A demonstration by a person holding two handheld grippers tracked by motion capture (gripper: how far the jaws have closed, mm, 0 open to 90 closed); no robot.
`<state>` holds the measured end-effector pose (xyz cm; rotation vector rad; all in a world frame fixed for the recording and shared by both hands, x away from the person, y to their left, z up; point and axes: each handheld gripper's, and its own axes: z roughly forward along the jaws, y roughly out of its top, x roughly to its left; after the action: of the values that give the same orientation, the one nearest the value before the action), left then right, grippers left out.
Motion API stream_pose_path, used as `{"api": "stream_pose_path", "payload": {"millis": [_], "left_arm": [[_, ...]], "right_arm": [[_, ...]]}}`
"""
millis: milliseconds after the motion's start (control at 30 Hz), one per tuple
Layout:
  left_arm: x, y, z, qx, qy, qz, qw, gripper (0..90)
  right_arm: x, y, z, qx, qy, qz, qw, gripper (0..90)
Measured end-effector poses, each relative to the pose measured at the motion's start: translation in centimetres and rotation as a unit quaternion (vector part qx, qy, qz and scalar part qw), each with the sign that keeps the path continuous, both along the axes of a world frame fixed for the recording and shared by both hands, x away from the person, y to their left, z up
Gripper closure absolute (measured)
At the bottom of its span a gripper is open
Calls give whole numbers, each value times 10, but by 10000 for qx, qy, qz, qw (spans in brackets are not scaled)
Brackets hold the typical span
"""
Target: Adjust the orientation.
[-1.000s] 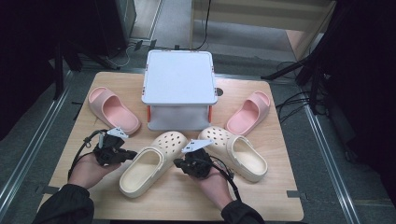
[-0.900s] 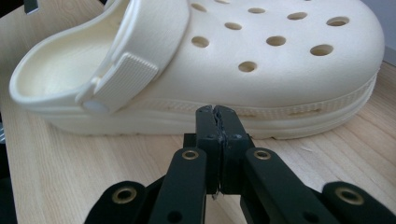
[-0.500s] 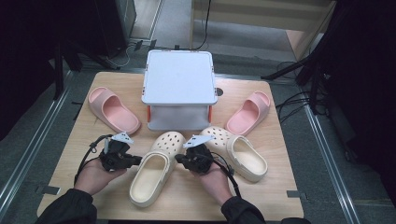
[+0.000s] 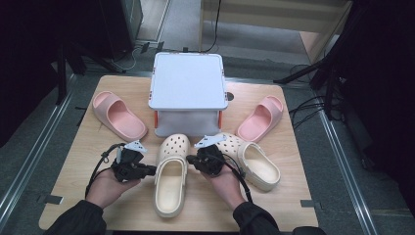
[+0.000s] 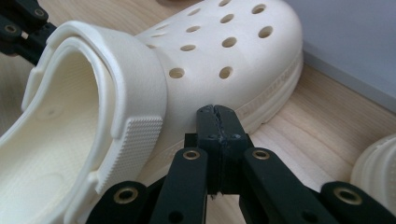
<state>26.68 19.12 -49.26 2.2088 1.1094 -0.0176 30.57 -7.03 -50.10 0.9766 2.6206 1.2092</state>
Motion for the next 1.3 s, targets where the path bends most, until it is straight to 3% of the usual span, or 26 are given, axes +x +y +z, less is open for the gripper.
{"api": "stream_pose_path", "payload": {"millis": [100, 300, 467, 600, 733, 1033, 1300], "left_arm": [[2, 2, 1, -44, 15, 40, 10000, 837], [4, 10, 8, -288, -29, 65, 9996, 714], [3, 13, 16, -181, -64, 96, 9998, 580], [4, 15, 18, -215, -46, 61, 9997, 495], [5, 20, 22, -318, -66, 55, 9995, 474], [10, 21, 22, -244, -238, -94, 9994, 427], [17, 21, 24, -351, -184, -151, 9991, 420]], "right_arm": [[3, -3, 1, 2, 44, -15, 10000, 873], [1, -10, 11, 31, 4, 228, 9997, 776], [-6, -22, 18, 112, 105, 327, 9993, 724], [-12, -34, 25, 179, 135, 366, 9991, 680], [-17, -49, 31, 171, 177, 354, 9991, 649], [-31, -87, 37, 134, 121, 140, 9997, 634], [-40, -117, 39, 53, 145, -153, 9998, 617]]}}
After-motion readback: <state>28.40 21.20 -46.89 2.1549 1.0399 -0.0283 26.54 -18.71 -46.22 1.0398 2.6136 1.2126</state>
